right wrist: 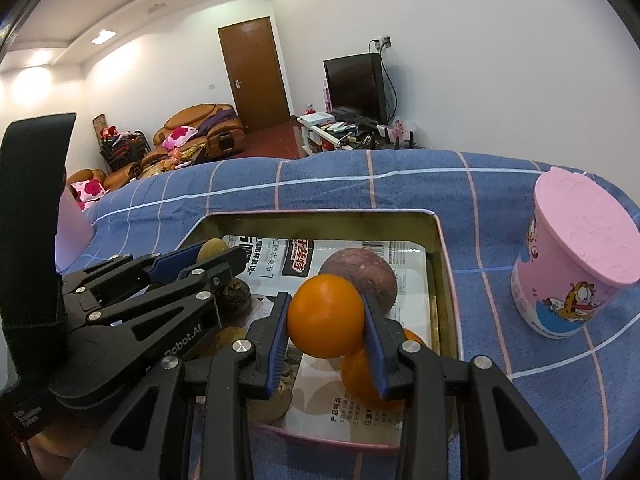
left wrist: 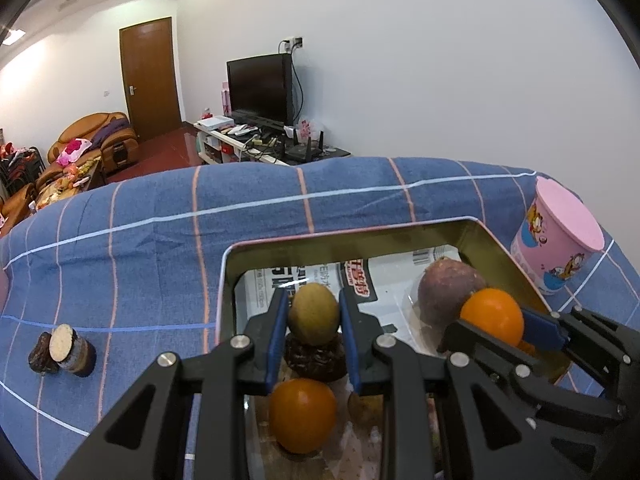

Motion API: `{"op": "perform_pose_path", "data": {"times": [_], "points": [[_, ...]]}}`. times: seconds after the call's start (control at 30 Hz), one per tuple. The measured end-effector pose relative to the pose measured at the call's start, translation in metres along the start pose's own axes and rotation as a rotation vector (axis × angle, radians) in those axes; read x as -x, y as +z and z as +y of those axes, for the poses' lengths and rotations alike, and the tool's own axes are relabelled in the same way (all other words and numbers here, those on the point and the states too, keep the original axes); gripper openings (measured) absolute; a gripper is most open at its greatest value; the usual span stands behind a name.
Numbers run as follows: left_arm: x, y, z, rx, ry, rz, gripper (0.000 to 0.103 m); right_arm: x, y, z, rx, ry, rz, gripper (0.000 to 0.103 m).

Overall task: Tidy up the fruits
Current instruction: 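Carry the orange and yellow-brown fruit over the pink tin with both grippers, then open both grippers to drop the fruits into the tin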

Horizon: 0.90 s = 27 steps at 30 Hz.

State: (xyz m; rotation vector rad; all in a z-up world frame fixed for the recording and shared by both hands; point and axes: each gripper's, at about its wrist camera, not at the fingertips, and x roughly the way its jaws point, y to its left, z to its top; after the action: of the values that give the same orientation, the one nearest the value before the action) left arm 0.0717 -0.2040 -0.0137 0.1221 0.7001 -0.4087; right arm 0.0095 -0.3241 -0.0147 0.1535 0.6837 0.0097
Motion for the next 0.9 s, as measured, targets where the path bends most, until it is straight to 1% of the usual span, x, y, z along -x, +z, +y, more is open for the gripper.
{"op": "perform_pose_path", "data": {"times": [0.1, 0.17, 0.2, 0.23, 0.3, 0.33, 0.4, 0.43, 0.53, 0.6, 0.67, 0.73, 0.77, 0.8, 0.83, 0.9], "points": [[-0.001, -0.001, -0.001, 0.003, 0.011, 0.012, 0.028, -0.001, 0.0, -0.001, -0.005, 0.002, -0.001, 0.039], [-0.001, 0.0, -0.002, 0.002, 0.015, 0.014, 0.031, 0.001, 0.0, -0.004, -0.019, -0.001, -0.006, 0.043], [-0.002, 0.0, -0.002, 0.003, 0.015, 0.013, 0.038, 0.001, 0.001, -0.006, -0.029, 0.001, -0.011, 0.045], [-0.001, 0.0, -0.002, 0.006, 0.019, 0.012, 0.048, 0.002, 0.001, -0.008, -0.042, 0.006, -0.014, 0.045], [0.003, -0.001, -0.002, 0.02, 0.023, -0.002, 0.058, 0.006, 0.002, -0.012, -0.065, 0.01, -0.036, 0.046], [0.006, -0.003, -0.001, 0.029, 0.024, -0.007, 0.065, 0.008, 0.003, -0.013, -0.075, 0.01, -0.044, 0.047], [0.013, -0.003, -0.003, 0.037, 0.036, -0.029, 0.074, 0.013, 0.005, -0.018, -0.104, 0.012, -0.069, 0.047], [0.015, -0.003, -0.003, 0.035, 0.037, -0.038, 0.076, 0.014, 0.006, -0.02, -0.118, 0.014, -0.075, 0.047], [0.022, -0.004, -0.004, 0.034, 0.048, -0.055, 0.078, 0.016, 0.006, -0.025, -0.155, 0.024, -0.087, 0.048], [0.025, -0.004, -0.002, 0.039, 0.032, -0.058, 0.078, 0.017, 0.006, -0.028, -0.173, 0.031, -0.095, 0.048], [0.029, -0.006, 0.002, 0.04, 0.019, -0.06, 0.082, 0.019, 0.006, -0.03, -0.185, 0.027, -0.108, 0.048], [0.036, -0.009, 0.006, 0.052, 0.044, -0.092, 0.096, 0.023, 0.005, -0.029, -0.189, 0.005, -0.131, 0.049], [0.041, -0.01, 0.008, 0.059, 0.061, -0.121, 0.098, 0.026, 0.004, -0.028, -0.187, -0.012, -0.152, 0.049], [0.048, -0.012, 0.01, 0.066, 0.081, -0.156, 0.101, 0.03, 0.004, -0.03, -0.184, -0.026, -0.169, 0.052], [0.054, -0.013, 0.012, 0.071, 0.099, -0.187, 0.103, 0.033, 0.004, -0.03, -0.181, -0.039, -0.186, 0.059], [0.065, -0.016, 0.017, 0.079, 0.13, -0.235, 0.103, 0.041, 0.002, -0.024, -0.171, -0.078, -0.256, 0.066]]}}
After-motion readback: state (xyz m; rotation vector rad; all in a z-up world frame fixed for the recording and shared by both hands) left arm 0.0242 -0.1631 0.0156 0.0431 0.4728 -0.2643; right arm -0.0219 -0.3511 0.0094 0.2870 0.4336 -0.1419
